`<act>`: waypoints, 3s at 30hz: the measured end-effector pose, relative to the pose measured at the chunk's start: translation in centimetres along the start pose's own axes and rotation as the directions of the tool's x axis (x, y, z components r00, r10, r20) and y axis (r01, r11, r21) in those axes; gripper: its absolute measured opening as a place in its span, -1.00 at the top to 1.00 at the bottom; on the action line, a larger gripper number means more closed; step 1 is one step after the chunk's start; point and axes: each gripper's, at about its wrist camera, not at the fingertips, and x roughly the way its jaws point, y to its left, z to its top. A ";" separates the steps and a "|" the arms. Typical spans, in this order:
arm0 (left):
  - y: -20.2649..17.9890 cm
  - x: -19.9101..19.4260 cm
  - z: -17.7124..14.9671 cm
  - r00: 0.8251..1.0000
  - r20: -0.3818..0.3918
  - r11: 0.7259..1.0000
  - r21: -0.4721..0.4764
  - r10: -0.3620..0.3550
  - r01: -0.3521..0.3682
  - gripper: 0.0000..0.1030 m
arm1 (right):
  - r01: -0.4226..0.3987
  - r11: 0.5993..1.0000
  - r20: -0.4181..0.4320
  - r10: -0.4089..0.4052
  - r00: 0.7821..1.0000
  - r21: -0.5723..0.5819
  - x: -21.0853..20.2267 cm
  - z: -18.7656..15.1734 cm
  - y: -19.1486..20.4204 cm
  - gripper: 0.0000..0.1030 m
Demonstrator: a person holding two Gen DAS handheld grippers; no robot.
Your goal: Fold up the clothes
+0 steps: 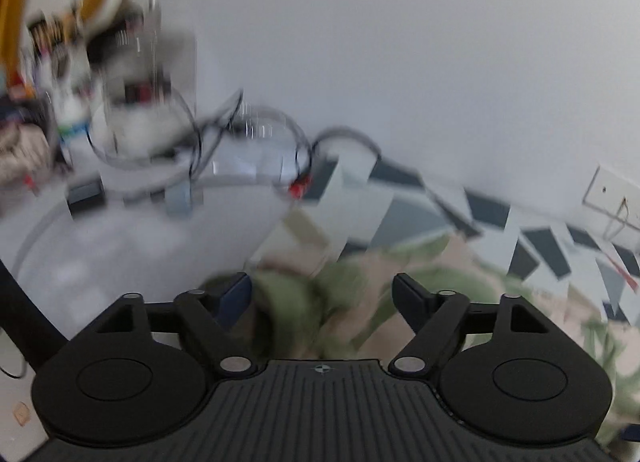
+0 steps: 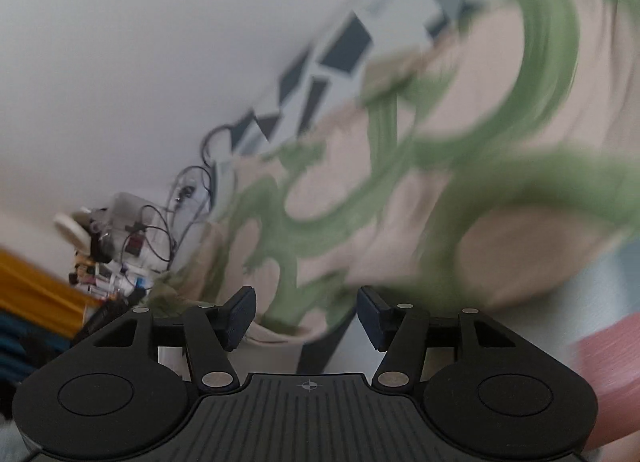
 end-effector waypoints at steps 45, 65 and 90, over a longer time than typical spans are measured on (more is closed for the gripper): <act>-18.7 8.9 -9.8 0.893 -0.398 0.870 0.340 -0.210 0.356 -0.88 | 0.545 0.798 0.416 -0.418 0.808 -0.256 2.2 8.7 -5.6 -0.23; -18.4 9.6 -9.4 0.873 -0.431 0.841 0.363 -0.230 0.401 -0.99 | 0.416 0.872 0.428 -0.489 0.760 0.258 -10.7 11.2 -17.1 0.86; -18.8 9.7 -9.5 0.884 -0.416 0.859 0.353 -0.211 0.371 -1.00 | 0.652 0.693 0.443 -0.711 0.546 0.309 -12.2 6.3 -18.2 0.98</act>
